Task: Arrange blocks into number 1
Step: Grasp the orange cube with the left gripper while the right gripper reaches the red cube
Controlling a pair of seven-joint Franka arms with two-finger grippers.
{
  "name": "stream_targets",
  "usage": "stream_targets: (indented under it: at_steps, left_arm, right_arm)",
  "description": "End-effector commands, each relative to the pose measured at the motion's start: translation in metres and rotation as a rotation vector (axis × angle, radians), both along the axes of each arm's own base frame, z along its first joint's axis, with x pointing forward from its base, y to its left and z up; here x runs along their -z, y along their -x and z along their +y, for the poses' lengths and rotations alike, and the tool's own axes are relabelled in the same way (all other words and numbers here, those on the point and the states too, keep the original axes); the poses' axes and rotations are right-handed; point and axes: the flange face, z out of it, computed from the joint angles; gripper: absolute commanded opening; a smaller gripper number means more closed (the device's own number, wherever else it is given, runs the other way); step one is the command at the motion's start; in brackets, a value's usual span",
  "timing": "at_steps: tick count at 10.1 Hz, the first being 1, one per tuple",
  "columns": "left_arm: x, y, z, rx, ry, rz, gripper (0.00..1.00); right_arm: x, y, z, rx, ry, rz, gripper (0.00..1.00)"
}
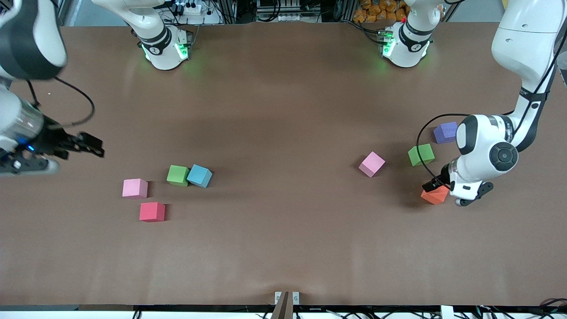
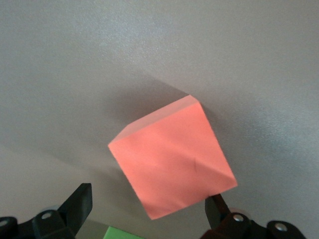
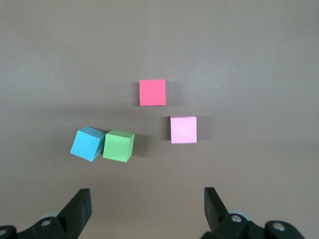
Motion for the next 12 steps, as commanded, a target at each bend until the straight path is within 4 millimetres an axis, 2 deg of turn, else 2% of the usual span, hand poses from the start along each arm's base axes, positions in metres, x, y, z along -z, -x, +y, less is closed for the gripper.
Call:
stream_targets:
  at_steps: [1,3,4,5,7,8,11,12]
  left_arm:
    - [-0.008,-0.004,-0.004,-0.04,-0.017,-0.027,1.0]
    - [-0.013,-0.008,-0.003,-0.096,-0.014,-0.039,1.0]
    - [-0.015,-0.01,-0.005,-0.133,-0.014,-0.05,1.0]
    - [-0.017,-0.012,-0.004,-0.185,-0.014,-0.067,1.0]
    - [-0.02,-0.016,-0.006,-0.286,-0.007,-0.109,1.0]
    - [-0.021,-0.019,-0.006,-0.344,-0.002,-0.131,1.0]
    - [-0.024,-0.022,-0.005,-0.474,0.007,-0.161,1.0]
    - [-0.024,-0.022,-0.005,-0.53,0.007,-0.161,1.0]
  right_arm:
    - [0.057,-0.03,0.007,0.025,-0.047,0.006,1.0]
    - [0.113,-0.053,0.006,0.041,-0.057,-0.013,1.0]
    - [0.131,-0.058,0.003,0.048,-0.056,-0.015,1.0]
    - [0.141,-0.064,0.001,0.054,-0.055,-0.036,1.0]
    - [0.178,-0.076,-0.002,0.061,-0.046,-0.063,1.0]
    - [0.193,-0.077,-0.01,0.078,-0.033,-0.045,1.0]
    - [0.238,-0.082,-0.008,0.131,-0.016,-0.023,1.0]
    - [0.246,-0.086,-0.004,0.125,-0.006,-0.032,1.0]
